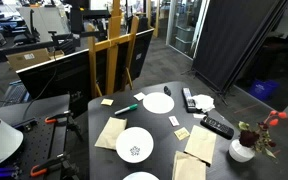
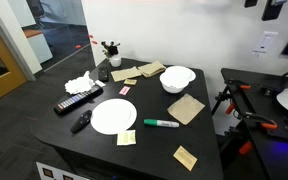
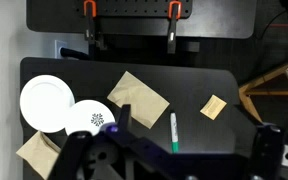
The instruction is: Place the green marker inside the white bowl
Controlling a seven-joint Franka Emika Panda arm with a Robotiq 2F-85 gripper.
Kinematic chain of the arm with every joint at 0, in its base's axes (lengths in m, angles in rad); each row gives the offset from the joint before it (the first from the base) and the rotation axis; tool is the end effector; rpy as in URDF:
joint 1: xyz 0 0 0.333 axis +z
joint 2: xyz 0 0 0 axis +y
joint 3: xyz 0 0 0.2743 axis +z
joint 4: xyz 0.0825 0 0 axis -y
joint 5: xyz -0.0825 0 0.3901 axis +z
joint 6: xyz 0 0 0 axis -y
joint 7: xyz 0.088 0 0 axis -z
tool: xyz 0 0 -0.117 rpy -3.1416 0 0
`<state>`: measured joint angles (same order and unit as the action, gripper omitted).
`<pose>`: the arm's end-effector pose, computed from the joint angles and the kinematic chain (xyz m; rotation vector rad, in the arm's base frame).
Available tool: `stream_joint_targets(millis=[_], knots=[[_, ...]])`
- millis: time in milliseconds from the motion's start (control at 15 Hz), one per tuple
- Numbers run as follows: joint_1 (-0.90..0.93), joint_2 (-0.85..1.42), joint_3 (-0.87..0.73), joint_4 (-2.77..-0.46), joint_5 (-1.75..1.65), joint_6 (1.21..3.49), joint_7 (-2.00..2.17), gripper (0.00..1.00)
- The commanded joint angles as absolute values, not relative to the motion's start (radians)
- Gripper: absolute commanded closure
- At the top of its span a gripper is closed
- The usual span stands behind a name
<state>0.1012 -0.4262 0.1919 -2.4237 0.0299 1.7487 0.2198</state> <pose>0.3903 0.1187 0.3922 3.0093 0.0561 -0.3558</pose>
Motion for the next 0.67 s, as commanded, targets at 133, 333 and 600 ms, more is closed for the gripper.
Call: stream_joint_targets(millis=[133, 333, 600], knots=[[0.108, -0.425, 0.186, -2.423, 0.028, 1.748, 0.222, 0.0], [0.108, -0.425, 0.186, -2.423, 0.028, 1.748, 0.222, 0.0], [0.115, -0.419, 0.192, -2.455, 0.019, 1.867, 0.21, 0.0]])
